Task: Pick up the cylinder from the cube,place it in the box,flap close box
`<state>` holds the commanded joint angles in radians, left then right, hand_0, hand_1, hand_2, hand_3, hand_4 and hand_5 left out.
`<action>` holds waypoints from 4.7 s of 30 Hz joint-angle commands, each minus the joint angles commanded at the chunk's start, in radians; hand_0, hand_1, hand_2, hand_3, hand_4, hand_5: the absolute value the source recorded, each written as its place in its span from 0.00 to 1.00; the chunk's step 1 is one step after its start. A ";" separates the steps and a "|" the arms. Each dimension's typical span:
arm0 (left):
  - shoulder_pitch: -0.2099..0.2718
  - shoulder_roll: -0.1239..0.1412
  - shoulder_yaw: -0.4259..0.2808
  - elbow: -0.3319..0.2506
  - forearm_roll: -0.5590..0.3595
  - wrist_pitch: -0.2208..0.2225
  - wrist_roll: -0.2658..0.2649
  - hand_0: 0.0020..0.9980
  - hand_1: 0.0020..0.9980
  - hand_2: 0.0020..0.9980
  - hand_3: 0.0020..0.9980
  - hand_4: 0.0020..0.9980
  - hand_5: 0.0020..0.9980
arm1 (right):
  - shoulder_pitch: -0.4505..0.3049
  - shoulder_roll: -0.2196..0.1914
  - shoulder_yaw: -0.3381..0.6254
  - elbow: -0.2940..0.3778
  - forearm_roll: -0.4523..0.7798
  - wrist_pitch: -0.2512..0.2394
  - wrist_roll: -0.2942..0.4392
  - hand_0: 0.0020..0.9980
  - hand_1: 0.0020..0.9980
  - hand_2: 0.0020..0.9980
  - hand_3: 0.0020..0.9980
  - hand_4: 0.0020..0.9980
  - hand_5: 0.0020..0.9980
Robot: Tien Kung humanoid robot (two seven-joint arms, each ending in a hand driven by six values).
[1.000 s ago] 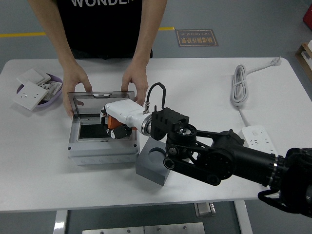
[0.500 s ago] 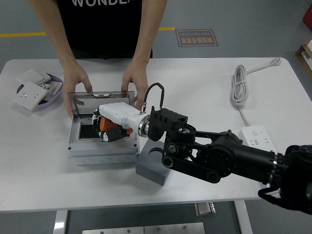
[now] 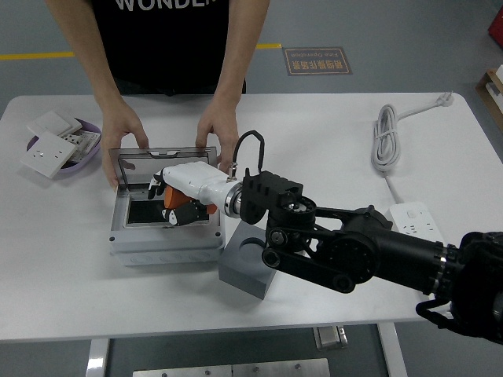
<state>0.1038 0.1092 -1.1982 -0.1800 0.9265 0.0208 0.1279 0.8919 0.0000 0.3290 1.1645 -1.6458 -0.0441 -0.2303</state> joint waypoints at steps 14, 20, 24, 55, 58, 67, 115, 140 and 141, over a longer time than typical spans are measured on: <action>0.000 -0.004 -0.001 0.000 0.001 0.000 -0.001 0.92 0.85 0.86 0.95 0.00 0.00 | -0.020 0.000 0.013 0.038 0.070 0.004 0.013 0.84 0.72 0.75 0.78 0.92 0.34; 0.006 -0.009 -0.001 0.000 -0.001 0.000 -0.002 0.92 0.85 0.86 0.95 0.00 0.00 | -0.012 0.000 0.086 0.137 0.209 0.001 0.040 0.83 0.71 0.74 0.78 0.94 0.38; 0.006 -0.009 -0.004 0.000 0.003 0.000 -0.002 0.92 0.85 0.86 0.95 0.00 0.00 | 0.035 -0.020 0.161 0.188 0.292 -0.006 0.051 0.80 0.70 0.73 0.76 0.86 0.36; -0.004 -0.006 -0.003 0.000 0.008 -0.002 -0.004 0.92 0.85 0.86 0.95 0.00 0.00 | 0.065 -0.067 0.049 -0.024 0.343 -0.036 0.142 0.77 0.67 0.70 0.74 0.81 0.33; -0.003 -0.006 -0.005 0.000 0.006 -0.001 -0.005 0.92 0.85 0.86 0.95 0.00 0.00 | 0.056 -0.096 0.035 0.023 0.334 -0.035 0.135 0.77 0.67 0.70 0.74 0.81 0.33; 0.001 -0.008 -0.003 0.000 -0.006 -0.001 -0.012 0.92 0.85 0.86 0.95 0.00 0.00 | 0.023 -0.168 -0.006 0.148 0.334 -0.049 0.106 0.75 0.68 0.70 0.74 0.80 0.33; 0.005 -0.027 0.008 0.000 -0.027 0.002 -0.014 0.92 0.85 0.86 0.95 0.00 0.00 | -0.441 -0.300 0.636 0.211 0.207 -0.030 0.223 0.74 0.68 0.71 0.69 0.55 0.43; 0.012 -0.042 0.021 0.000 -0.038 0.001 -0.015 0.92 0.85 0.86 0.95 0.00 0.00 | -0.694 -0.246 0.913 0.220 0.454 -0.034 0.438 0.76 0.69 0.71 0.68 0.66 0.40; 0.012 -0.042 0.021 0.000 -0.037 0.001 -0.016 0.92 0.85 0.86 0.95 0.00 0.00 | -0.694 -0.246 0.916 0.221 0.453 -0.034 0.438 0.76 0.69 0.71 0.68 0.66 0.40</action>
<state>0.1155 0.0671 -1.1770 -0.1800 0.8890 0.0216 0.1122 0.1976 -0.2460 1.2447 1.3855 -1.1930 -0.0779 0.2073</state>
